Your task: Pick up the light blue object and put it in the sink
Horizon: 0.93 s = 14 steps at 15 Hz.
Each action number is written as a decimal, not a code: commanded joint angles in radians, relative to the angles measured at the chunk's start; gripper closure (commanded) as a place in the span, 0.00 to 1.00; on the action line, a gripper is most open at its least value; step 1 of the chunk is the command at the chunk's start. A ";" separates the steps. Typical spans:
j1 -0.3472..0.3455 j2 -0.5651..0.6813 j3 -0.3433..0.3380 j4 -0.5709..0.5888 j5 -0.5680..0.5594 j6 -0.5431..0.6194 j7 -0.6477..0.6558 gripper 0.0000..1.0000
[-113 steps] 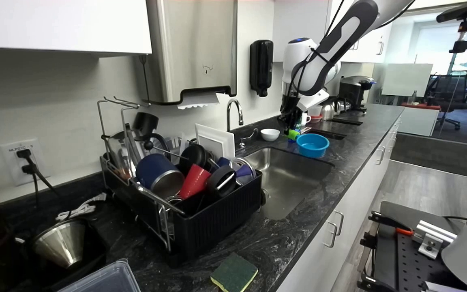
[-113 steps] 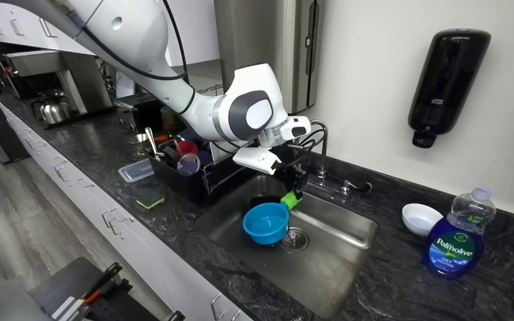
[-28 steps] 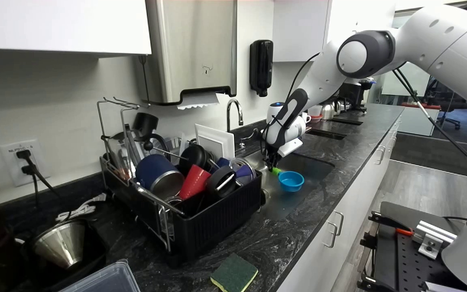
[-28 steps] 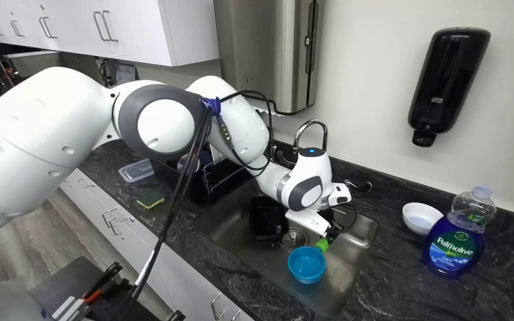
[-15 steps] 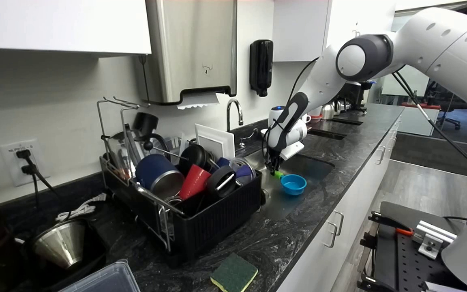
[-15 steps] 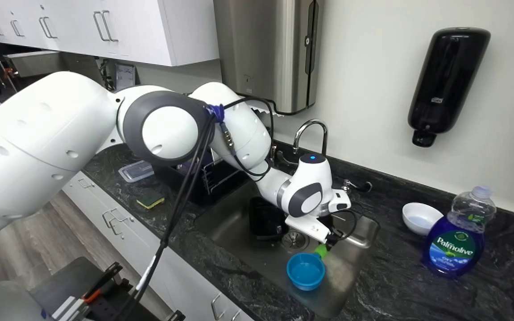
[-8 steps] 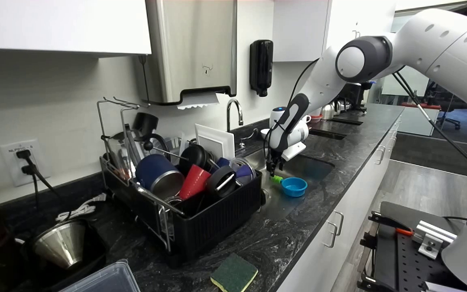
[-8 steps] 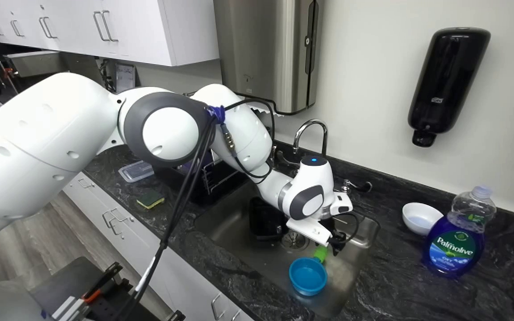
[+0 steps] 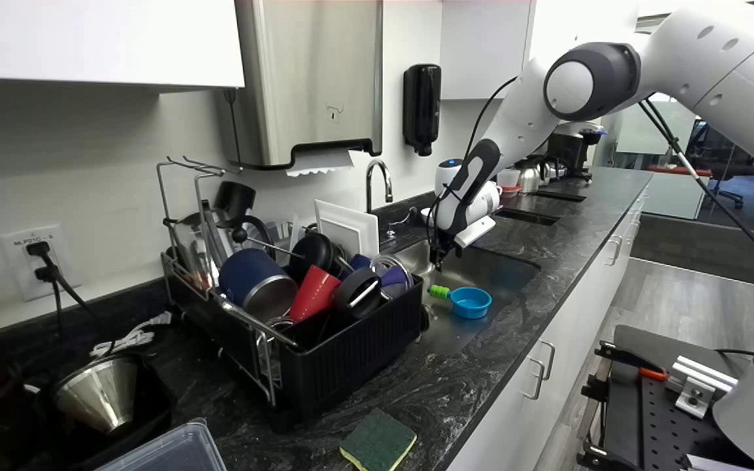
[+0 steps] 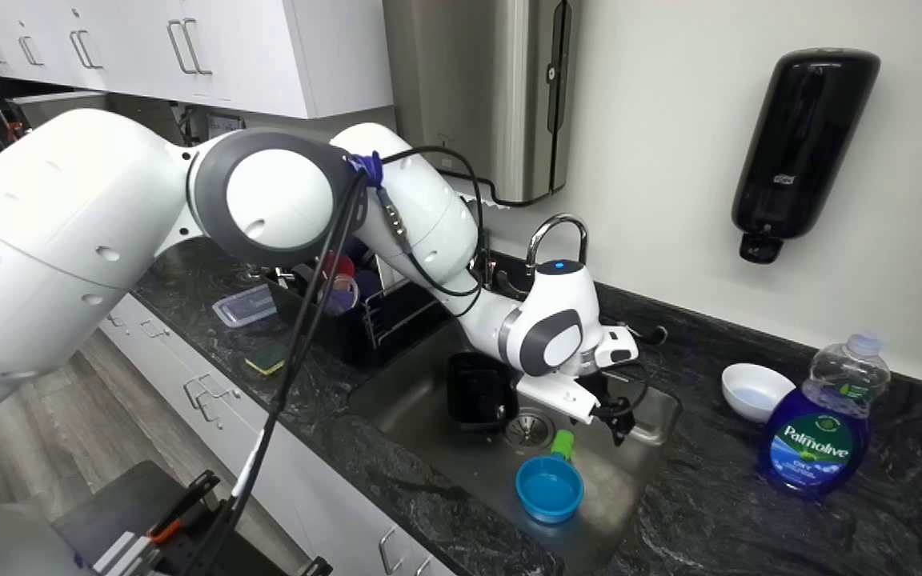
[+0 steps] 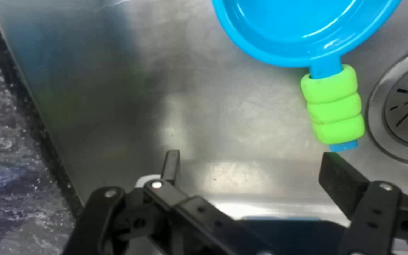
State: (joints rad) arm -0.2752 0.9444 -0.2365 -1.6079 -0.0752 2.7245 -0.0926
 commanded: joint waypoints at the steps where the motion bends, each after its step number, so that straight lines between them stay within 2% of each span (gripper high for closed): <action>1: 0.036 -0.127 -0.028 -0.155 -0.038 0.031 0.005 0.00; 10: 0.065 -0.444 -0.062 -0.513 -0.155 0.132 -0.014 0.00; 14: 0.082 -0.562 -0.081 -0.628 -0.205 0.173 -0.008 0.00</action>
State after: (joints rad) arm -0.2164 0.4609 -0.2973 -2.1428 -0.2470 2.8521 -0.0950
